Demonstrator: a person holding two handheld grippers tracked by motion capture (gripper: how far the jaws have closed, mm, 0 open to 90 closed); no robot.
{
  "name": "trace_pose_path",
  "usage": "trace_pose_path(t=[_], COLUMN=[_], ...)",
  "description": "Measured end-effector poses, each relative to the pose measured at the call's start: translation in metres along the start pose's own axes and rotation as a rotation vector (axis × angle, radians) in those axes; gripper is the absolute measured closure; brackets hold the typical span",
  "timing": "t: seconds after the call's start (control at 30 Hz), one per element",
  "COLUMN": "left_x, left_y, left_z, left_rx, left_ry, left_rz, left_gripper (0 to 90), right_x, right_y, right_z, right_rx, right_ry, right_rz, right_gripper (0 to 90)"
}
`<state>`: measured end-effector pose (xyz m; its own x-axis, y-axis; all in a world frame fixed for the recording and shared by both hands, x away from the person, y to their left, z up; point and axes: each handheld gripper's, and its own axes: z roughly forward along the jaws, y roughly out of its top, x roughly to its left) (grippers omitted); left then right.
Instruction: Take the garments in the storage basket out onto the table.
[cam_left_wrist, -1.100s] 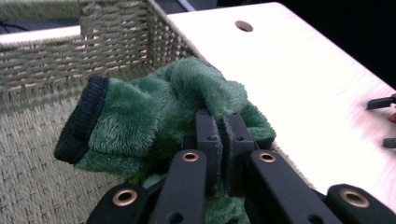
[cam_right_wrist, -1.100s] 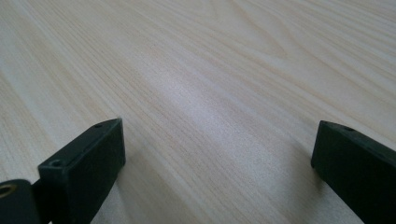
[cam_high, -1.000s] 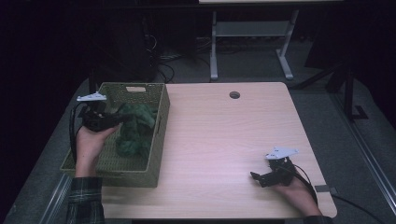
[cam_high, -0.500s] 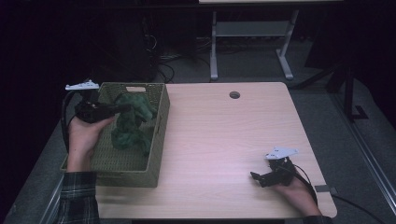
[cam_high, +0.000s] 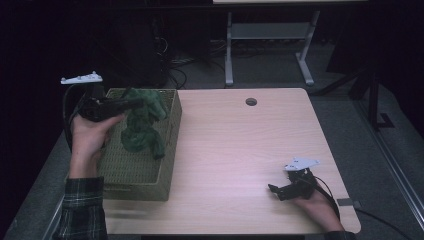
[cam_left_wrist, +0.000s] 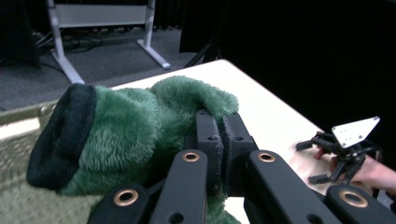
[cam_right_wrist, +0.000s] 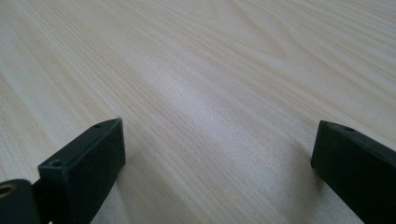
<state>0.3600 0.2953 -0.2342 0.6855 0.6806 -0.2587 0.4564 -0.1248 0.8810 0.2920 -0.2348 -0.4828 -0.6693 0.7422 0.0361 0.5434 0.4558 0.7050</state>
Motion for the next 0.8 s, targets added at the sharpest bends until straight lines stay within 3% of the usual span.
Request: trace_pose_path(t=[0.23,0.33,0.47,0.8], left_x=[-0.024,-0.029,-0.044,-0.069], left_y=[0.017,0.02,0.025,0.028], left_z=[0.007,0.011,0.025,0.057], left_rx=[-0.034,-0.038,-0.041,-0.04], left_ry=[-0.046,-0.057,-0.102,-0.153], left_rz=[0.049,0.05,0.066,0.09], left_gripper=[87.5,87.5,87.5,87.6], right_x=[0.0,0.0,0.0,0.0], right_y=[0.0,0.0,0.0,0.0], right_z=[0.0,0.0,0.0,0.0], right_rx=[-0.002,-0.002,-0.003,-0.001], right_ry=[0.0,0.0,0.0,0.0], right_rz=[0.0,0.0,0.001,0.002], right_gripper=[2.7,2.7,2.7,2.7])
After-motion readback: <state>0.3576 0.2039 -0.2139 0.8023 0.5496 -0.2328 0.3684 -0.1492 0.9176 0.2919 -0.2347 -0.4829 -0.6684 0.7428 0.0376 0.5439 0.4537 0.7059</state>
